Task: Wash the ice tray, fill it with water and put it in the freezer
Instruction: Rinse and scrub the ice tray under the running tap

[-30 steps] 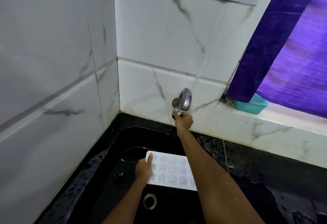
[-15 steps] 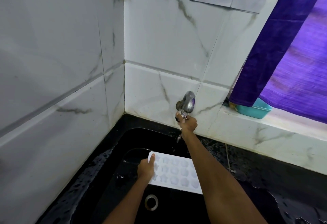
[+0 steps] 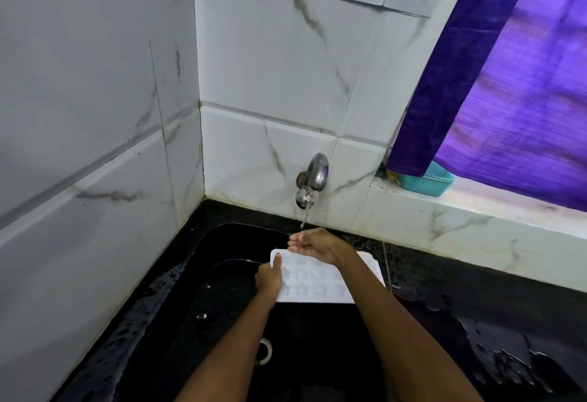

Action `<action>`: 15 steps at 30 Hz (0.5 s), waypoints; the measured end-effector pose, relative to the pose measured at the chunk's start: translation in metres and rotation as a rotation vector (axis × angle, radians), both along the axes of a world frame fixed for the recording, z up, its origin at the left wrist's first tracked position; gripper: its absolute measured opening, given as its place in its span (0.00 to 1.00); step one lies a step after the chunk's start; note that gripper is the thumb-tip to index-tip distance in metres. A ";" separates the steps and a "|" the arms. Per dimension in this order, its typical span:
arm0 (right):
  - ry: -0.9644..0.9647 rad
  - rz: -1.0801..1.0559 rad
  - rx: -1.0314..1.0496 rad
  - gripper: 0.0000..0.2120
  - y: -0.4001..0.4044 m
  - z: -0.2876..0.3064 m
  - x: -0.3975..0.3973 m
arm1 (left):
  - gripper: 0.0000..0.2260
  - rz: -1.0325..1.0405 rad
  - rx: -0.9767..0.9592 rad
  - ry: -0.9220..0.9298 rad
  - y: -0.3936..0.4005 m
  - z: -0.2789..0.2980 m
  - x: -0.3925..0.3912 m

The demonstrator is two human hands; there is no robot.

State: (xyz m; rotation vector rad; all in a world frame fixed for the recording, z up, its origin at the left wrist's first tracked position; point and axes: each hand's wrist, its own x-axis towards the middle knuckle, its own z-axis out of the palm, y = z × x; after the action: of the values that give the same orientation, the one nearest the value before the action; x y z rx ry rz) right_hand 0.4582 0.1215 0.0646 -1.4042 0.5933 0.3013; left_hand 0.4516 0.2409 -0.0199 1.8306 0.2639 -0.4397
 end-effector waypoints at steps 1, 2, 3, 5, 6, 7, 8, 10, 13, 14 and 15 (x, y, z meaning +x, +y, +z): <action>-0.024 -0.021 -0.008 0.16 0.003 0.002 -0.001 | 0.23 0.009 -0.005 -0.003 -0.003 0.003 0.001; -0.049 -0.049 -0.025 0.15 0.007 0.004 -0.003 | 0.22 0.017 -0.011 -0.002 -0.005 0.006 0.001; -0.072 -0.083 -0.089 0.13 0.012 0.002 -0.005 | 0.22 0.026 -0.019 0.003 -0.008 0.008 0.000; -0.152 -0.086 -0.361 0.11 0.020 -0.005 -0.013 | 0.22 0.039 -0.054 0.014 -0.012 0.013 0.000; -0.227 -0.026 -0.584 0.12 0.023 -0.011 -0.018 | 0.22 0.043 -0.075 0.016 -0.014 0.016 -0.001; -0.312 0.098 -0.866 0.11 0.025 -0.017 -0.024 | 0.22 0.050 -0.096 0.012 -0.015 0.019 -0.001; -0.365 0.289 -1.136 0.12 0.027 -0.023 -0.030 | 0.22 0.066 -0.110 0.006 -0.015 0.020 0.000; -0.313 0.589 -1.553 0.16 0.027 -0.030 -0.036 | 0.22 0.104 -0.147 0.026 -0.015 0.023 0.001; -0.274 0.593 -1.691 0.23 0.024 -0.030 -0.038 | 0.21 0.065 -0.200 0.049 -0.020 0.024 -0.002; -0.267 0.575 -1.646 0.26 0.022 -0.030 -0.039 | 0.20 0.058 -0.209 0.038 -0.022 0.026 -0.002; -0.258 0.572 -1.578 0.29 0.020 -0.028 -0.041 | 0.20 0.062 -0.203 0.026 -0.022 0.030 -0.002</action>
State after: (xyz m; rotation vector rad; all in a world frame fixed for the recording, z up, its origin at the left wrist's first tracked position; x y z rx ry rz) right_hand 0.4172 0.1420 0.0370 -3.0899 0.0927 0.0345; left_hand 0.4498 0.2189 0.0097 1.6151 0.2824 -0.4310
